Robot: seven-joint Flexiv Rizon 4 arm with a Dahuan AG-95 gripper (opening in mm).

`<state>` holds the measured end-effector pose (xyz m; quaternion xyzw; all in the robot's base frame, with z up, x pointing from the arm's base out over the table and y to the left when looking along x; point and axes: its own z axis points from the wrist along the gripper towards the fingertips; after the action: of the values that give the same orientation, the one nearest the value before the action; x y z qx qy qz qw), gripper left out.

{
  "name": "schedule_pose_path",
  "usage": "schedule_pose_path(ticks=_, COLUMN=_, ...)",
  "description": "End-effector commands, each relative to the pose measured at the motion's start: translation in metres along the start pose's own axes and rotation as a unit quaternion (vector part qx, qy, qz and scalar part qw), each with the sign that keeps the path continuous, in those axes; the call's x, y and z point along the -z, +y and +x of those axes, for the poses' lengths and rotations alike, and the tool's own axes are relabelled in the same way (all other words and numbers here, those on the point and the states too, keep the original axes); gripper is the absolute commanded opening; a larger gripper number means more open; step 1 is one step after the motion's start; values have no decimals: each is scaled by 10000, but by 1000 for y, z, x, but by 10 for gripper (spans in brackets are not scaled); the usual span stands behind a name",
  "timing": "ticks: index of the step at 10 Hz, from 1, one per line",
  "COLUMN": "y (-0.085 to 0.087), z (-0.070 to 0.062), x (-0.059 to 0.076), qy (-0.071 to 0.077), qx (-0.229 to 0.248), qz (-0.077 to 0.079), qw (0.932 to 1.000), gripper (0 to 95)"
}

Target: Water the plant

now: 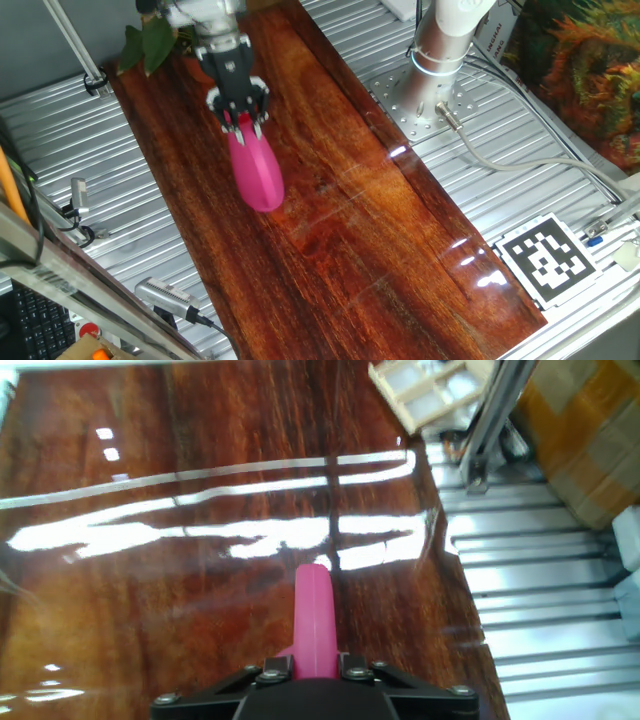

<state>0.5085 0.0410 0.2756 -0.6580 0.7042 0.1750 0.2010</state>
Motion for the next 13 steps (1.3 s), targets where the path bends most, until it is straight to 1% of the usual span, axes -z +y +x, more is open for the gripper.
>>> schedule_pose_path(ticks=1, y=0, z=1, x=19, qy=21, qx=67, qz=-25, qw=10000, gripper=0)
schedule_pose_path(ticks=2, y=0, z=1, x=20, qy=-24, qx=57, qz=-49, qw=10000, gripper=0)
schedule_pose_path(ticks=3, y=0, z=1, x=20, qy=-26, qx=75, qz=-81, qw=9999, gripper=0)
schedule_pose_path(ticks=4, y=0, z=2, x=20, qy=4, qx=92, qz=-53, qw=9999, gripper=0)
schedule_pose_path(ticks=5, y=0, z=2, x=20, qy=3, qx=102, qz=-52, qw=9999, gripper=0)
schedule_pose_path(ticks=6, y=0, z=2, x=20, qy=-50, qx=76, qz=-54, qw=9999, gripper=0)
schedule_pose_path(ticks=7, y=0, z=2, x=20, qy=-134, qx=53, qz=-81, qw=9999, gripper=0)
schedule_pose_path(ticks=8, y=0, z=2, x=20, qy=-257, qx=31, qz=-79, qw=9996, gripper=0)
schedule_pose_path(ticks=9, y=0, z=2, x=20, qy=-281, qx=23, qz=-70, qw=9996, gripper=0)
schedule_pose_path(ticks=10, y=0, z=2, x=21, qy=-373, qx=-10, qz=-95, qw=9993, gripper=0)
schedule_pose_path(ticks=12, y=1, z=4, x=24, qy=-421, qx=-4, qz=-88, qw=9991, gripper=0)
schedule_pose_path(ticks=13, y=1, z=3, x=28, qy=-684, qx=-144, qz=-119, qw=9975, gripper=0)
